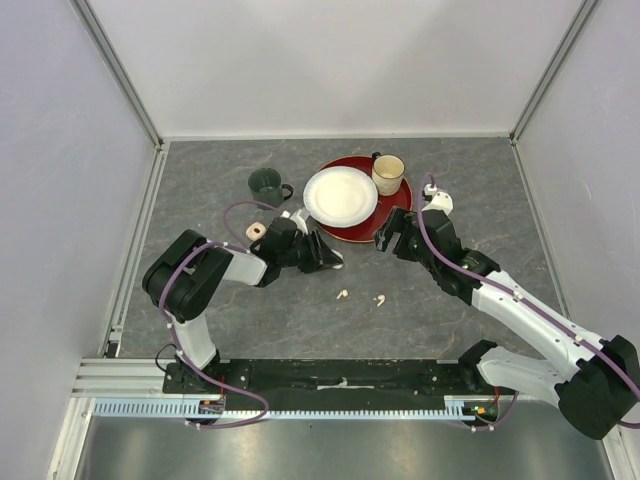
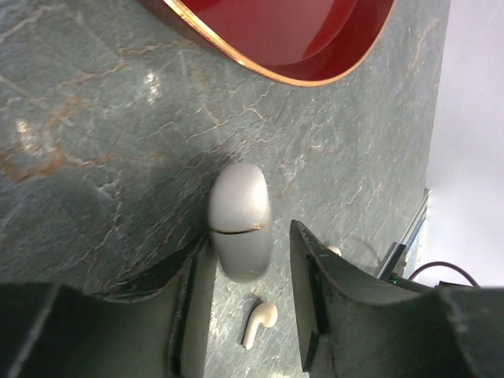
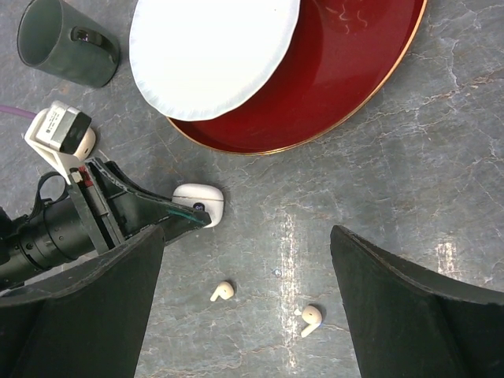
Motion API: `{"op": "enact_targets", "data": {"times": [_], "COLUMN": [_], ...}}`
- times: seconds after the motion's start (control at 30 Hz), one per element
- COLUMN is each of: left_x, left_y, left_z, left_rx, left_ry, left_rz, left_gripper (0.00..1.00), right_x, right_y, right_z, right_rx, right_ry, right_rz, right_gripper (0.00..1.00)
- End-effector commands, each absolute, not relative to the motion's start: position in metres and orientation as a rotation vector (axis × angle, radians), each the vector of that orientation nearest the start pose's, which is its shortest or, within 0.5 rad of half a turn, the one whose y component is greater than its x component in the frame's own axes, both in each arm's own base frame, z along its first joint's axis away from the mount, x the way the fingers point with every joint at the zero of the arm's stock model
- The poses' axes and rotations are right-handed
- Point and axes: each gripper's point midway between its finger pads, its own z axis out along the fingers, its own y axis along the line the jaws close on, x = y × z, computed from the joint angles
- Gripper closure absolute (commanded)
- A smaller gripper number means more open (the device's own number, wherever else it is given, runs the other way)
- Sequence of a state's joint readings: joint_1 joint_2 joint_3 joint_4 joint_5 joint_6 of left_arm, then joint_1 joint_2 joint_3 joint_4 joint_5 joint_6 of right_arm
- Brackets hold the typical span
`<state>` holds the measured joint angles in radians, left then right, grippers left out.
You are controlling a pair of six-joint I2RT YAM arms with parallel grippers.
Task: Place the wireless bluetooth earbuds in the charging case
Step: Place the charging case at the center of the board, then pick up the charging case at the center of the board.
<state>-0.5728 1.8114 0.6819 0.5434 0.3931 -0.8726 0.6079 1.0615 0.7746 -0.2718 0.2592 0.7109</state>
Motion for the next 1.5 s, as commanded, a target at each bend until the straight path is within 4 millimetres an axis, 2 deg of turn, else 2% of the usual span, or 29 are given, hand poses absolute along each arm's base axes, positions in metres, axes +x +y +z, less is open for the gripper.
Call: {"op": "enact_targets", "data": {"times": [0.0,0.17,0.37,0.4,0.43,0.63,0.67,0.77,0.8,0.87,0.9,0.93,1.0,1.1,1.13,1.17,1.2,1.23,1.27,1.3,1.33,1.4,1.43,1.47], "left_x": [0.3,0.297,0.294,0.291,0.29,0.292,0.294,0.298,0.301,0.308,0.311,0.317,0.321,0.334,0.339,0.344,0.349,0.354,0.363,0.368,0.367,0.37,0.375,0.38], "left_y": [-0.303,-0.298,-0.285,-0.282,-0.28,-0.251,-0.246,-0.238,-0.234,-0.22,-0.215,-0.202,-0.19,-0.165,-0.155,-0.147,-0.14,-0.132,-0.113,-0.106,-0.113,-0.098,-0.094,-0.077], "left_z": [0.024,0.022,0.023,0.02,0.02,0.025,0.03,0.064,0.086,0.105,0.127,0.132,0.144,0.147,0.142,0.142,0.145,0.142,0.142,0.148,0.144,0.138,0.138,0.135], "left_rx": [-0.161,-0.155,-0.139,-0.139,-0.141,-0.12,-0.127,-0.074,-0.059,-0.014,0.01,0.042,0.111,0.261,0.37,0.399,0.508,0.514,0.479,0.516,0.604,0.719,0.712,0.682], "left_ry": [2.416,2.423,2.445,2.465,2.47,2.462,2.444,2.383,2.328,2.277,2.215,2.177,2.108,2.072,2.073,2.079,2.083,2.104,2.126,2.126,2.122,2.105,2.098,2.12], "left_rz": [-1.159,-1.131,-1.038,-1.017,-0.997,-0.794,-0.758,-0.706,-0.697,-0.593,-0.577,-0.478,-0.398,-0.177,-0.071,-0.029,0.041,0.077,0.119,0.143,0.061,0.058,0.055,0.052], "left_gripper": [0.48,0.39,0.36,0.36,0.3,0.25,0.24,0.23,0.22,0.2,0.18,0.17,0.14,0.12,0.11,0.09,0.07,0.06,0.05,0.05,0.05,0.05,0.05,0.06], "right_x": [0.29,0.29,0.291,0.291,0.291,0.294,0.294,0.295,0.295,0.295,0.295,0.295,0.295,0.296,0.296,0.295,0.295,0.295,0.294,0.294,0.294,0.293,0.292,0.292], "right_y": [0.178,0.179,0.181,0.181,0.181,0.183,0.184,0.184,0.184,0.184,0.185,0.185,0.186,0.188,0.188,0.189,0.19,0.19,0.19,0.191,0.191,0.19,0.19,0.19], "right_z": [0.181,0.18,0.178,0.178,0.177,0.176,0.176,0.175,0.173,0.173,0.172,0.171,0.171,0.172,0.172,0.173,0.174,0.174,0.175,0.176,0.177,0.178,0.177,0.178], "right_rx": [0.278,0.275,0.276,0.276,0.277,0.276,0.272,0.266,0.266,0.264,0.264,0.262,0.257,0.249,0.246,0.242,0.238,0.237,0.23,0.229,0.226,0.222,0.22,0.222], "right_ry": [2.11,2.114,2.125,2.125,2.126,2.13,2.13,2.133,2.137,2.138,2.138,2.141,2.142,2.141,2.14,2.139,2.137,2.136,2.136,2.132,2.132,2.127,2.128,2.125], "right_rz": [0.533,0.539,0.544,0.546,0.544,0.543,0.546,0.543,0.54,0.539,0.541,0.538,0.544,0.552,0.555,0.561,0.567,0.57,0.571,0.575,0.578,0.581,0.58,0.582], "right_gripper": [0.07,0.07,0.07,0.07,0.07,0.07,0.07,0.07,0.07,0.06,0.06,0.07,0.07,0.06,0.06,0.06,0.06,0.06,0.06,0.06,0.06,0.06,0.06,0.06]}}
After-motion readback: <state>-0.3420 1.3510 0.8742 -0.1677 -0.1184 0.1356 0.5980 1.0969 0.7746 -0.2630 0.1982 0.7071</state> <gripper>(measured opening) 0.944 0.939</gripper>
